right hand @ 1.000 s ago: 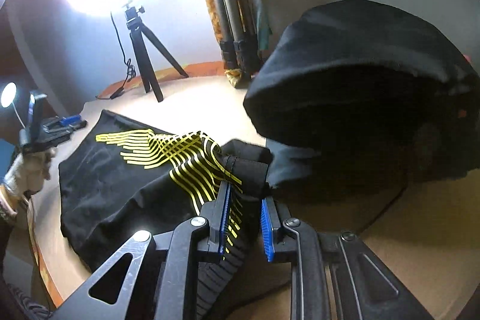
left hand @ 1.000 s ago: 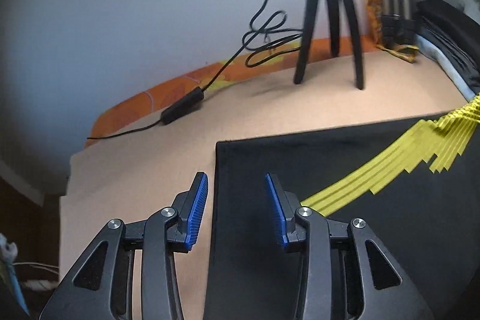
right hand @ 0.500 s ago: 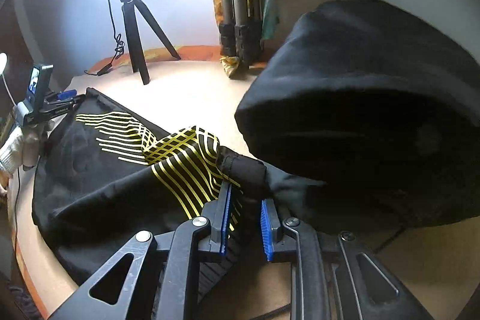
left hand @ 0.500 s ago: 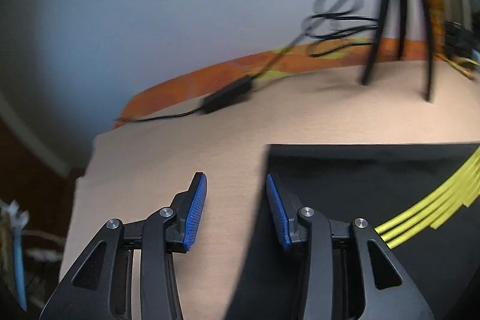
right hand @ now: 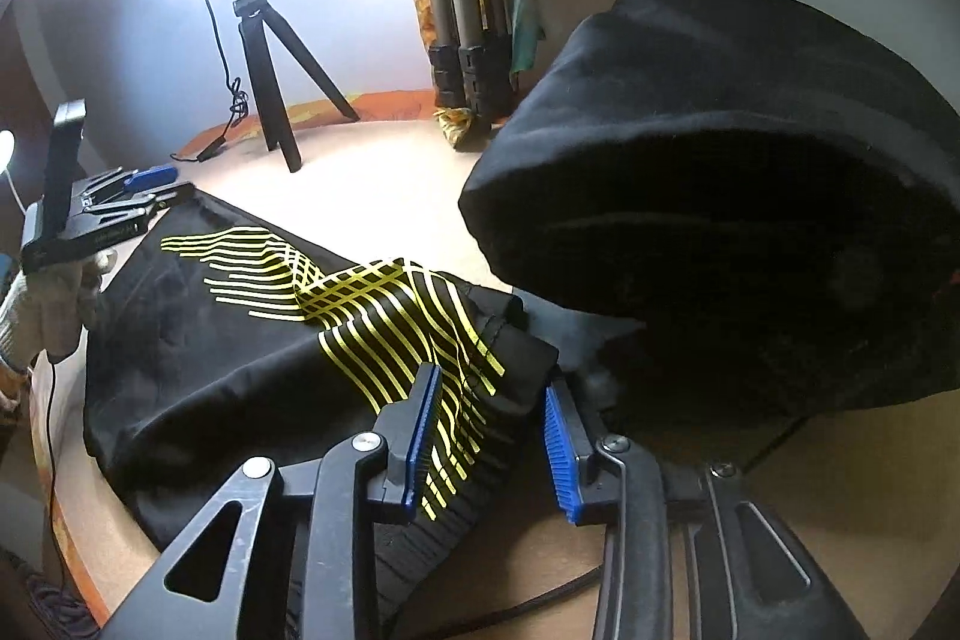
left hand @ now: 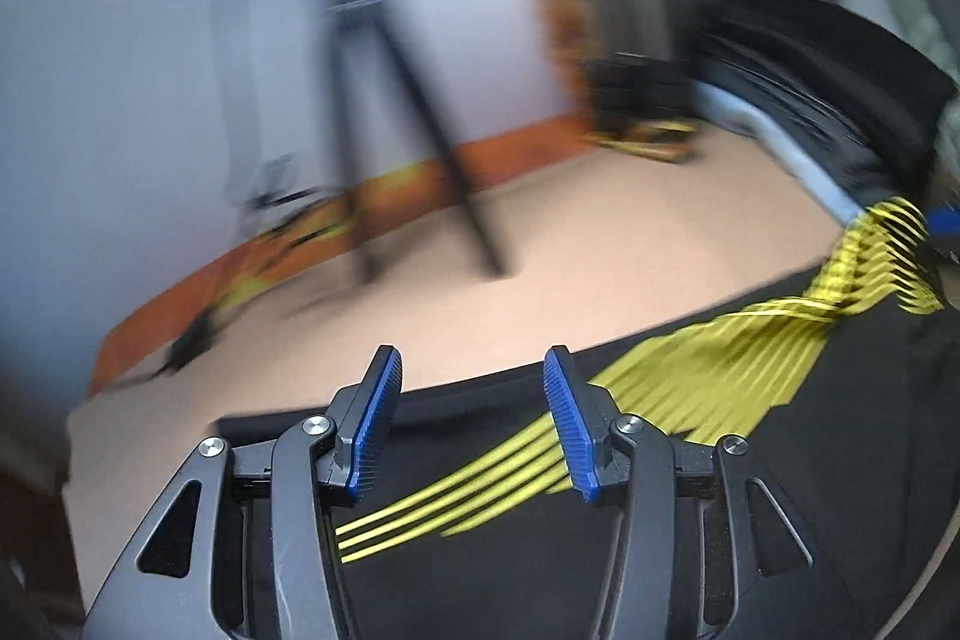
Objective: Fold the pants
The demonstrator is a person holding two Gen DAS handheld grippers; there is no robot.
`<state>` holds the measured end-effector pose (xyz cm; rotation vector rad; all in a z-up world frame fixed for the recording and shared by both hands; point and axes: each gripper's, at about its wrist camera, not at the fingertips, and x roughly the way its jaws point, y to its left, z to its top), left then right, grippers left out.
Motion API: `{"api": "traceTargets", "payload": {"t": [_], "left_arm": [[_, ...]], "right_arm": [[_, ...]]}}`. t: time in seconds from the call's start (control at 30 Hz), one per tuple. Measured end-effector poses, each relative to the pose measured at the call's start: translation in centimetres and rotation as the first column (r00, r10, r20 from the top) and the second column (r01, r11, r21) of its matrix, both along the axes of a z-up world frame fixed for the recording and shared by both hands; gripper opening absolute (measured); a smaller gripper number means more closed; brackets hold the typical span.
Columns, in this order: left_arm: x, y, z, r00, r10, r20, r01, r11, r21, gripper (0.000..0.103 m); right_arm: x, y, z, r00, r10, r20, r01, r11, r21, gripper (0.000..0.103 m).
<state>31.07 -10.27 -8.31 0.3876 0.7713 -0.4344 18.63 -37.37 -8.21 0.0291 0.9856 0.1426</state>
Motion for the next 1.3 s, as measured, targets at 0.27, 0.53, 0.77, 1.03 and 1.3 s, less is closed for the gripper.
{"api": "traceTargets", "payload": {"t": [0.27, 0.53, 0.77, 1.03, 1.3], "left_arm": [[-2.6, -7.8, -1.2, 0.969, -0.244, -0.039, 0.244, 0.97, -0.006, 0.048], [-2.2, -11.7, -2.5, 0.942, -0.335, -0.037, 0.337, 0.936, 0.102, 0.048], [-0.8, -11.3, -3.1, 0.966, -0.26, -0.006, 0.26, 0.964, 0.064, 0.037], [-0.7, -10.9, -2.2, 0.987, -0.151, 0.056, 0.144, 0.984, 0.109, 0.036], [-6.0, -8.7, 3.5, 0.982, -0.155, 0.111, 0.155, 0.988, 0.01, 0.036]], "right_arm": [[0.0, -0.2, -0.1, 1.0, -0.003, -0.005, 0.003, 1.0, 0.03, 0.037], [0.0, -0.1, -0.4, 1.0, 0.006, -0.005, -0.006, 0.999, 0.034, 0.038], [-0.2, -0.4, -0.1, 1.0, -0.017, 0.005, 0.016, 0.999, 0.036, 0.029], [-1.0, -1.6, 0.5, 1.0, -0.023, -0.013, 0.025, 0.994, 0.107, 0.03], [-4.9, -2.3, 3.2, 1.0, -0.021, 0.004, 0.021, 0.993, 0.119, 0.037]]}}
